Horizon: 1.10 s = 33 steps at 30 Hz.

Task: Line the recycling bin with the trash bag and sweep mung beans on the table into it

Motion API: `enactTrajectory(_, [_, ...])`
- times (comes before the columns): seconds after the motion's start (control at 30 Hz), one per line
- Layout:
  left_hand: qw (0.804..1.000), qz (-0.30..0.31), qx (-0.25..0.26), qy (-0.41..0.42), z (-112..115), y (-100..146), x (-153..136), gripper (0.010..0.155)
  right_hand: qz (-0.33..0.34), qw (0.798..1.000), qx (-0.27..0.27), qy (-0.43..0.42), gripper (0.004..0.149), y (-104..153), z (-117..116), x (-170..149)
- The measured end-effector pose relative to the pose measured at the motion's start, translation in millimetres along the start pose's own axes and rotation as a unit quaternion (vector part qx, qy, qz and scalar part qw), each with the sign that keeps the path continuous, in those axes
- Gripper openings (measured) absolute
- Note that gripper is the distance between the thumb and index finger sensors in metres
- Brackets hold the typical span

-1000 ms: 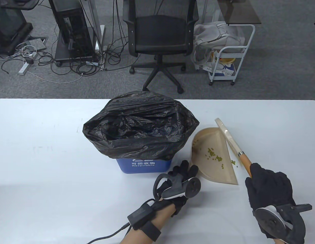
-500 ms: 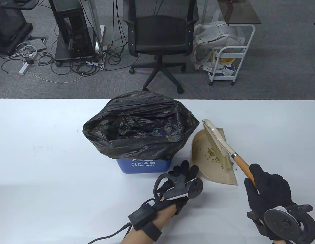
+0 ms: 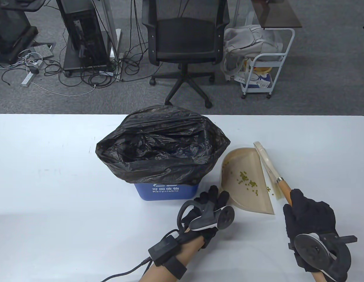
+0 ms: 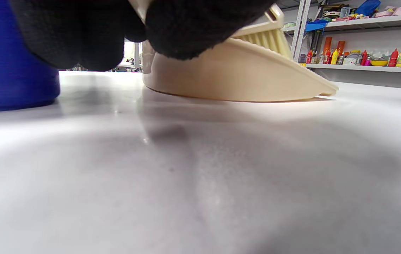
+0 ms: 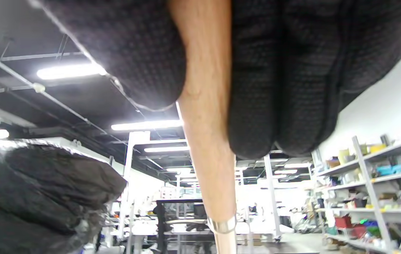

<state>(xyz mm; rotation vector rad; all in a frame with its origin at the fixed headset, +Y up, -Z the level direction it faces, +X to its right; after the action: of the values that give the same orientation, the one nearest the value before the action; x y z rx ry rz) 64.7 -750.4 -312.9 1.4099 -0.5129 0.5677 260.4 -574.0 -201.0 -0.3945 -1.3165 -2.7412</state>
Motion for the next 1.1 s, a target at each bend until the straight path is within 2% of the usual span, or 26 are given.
enactTrajectory(0.2, [1.0, -0.001, -0.003, -0.004, -0.8, -0.2, -0.1, 0.072, 0.016, 0.999, -0.027, -0.041, 0.054, -2.5, 14.3, 7.1])
enactTrajectory(0.4, [1.0, -0.001, -0.008, -0.008, -1.5, -0.3, 0.1, 0.072, 0.022, 0.999, -0.024, 0.027, 0.054, -0.3, 18.5, 4.7])
enactTrajectory(0.57, [1.0, -0.002, -0.01, -0.009, -1.6, -0.5, 0.7, 0.072, 0.005, 0.997, 0.011, 0.075, 0.054, 4.8, 2.4, -5.8])
enactTrajectory(0.73, [1.0, -0.003, -0.01, -0.013, -1.5, -0.4, 1.3, 0.072, -0.008, 1.0, -0.003, -0.005, 0.054, 6.0, 2.6, -7.3])
enactTrajectory(0.93, [1.0, -0.003, -0.009, -0.012, -1.2, -0.5, 1.2, 0.072, 0.003, 0.994, -0.029, -0.108, 0.054, 3.4, 17.5, 2.3])
enactTrajectory(1.1, [1.0, -0.004, -0.009, -0.013, -1.4, -0.6, 1.2, 0.072, 0.032, 0.999, -0.038, -0.015, 0.054, 1.6, 24.8, 11.6])
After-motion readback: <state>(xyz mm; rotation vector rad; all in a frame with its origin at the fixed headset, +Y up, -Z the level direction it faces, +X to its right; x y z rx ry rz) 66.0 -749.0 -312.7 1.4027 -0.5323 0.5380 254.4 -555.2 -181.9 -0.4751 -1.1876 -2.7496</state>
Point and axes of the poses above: the tracker on the back of each hand, its own x axis roughly to the thumb side, its own y axis roughly from the fingertips to the wrist, z = x × y, the point moved 3 cm from there along -y, roughly from the wrist to the fingertips, and after that the axes turned 8 degrees about z, right-handed, at the moved point
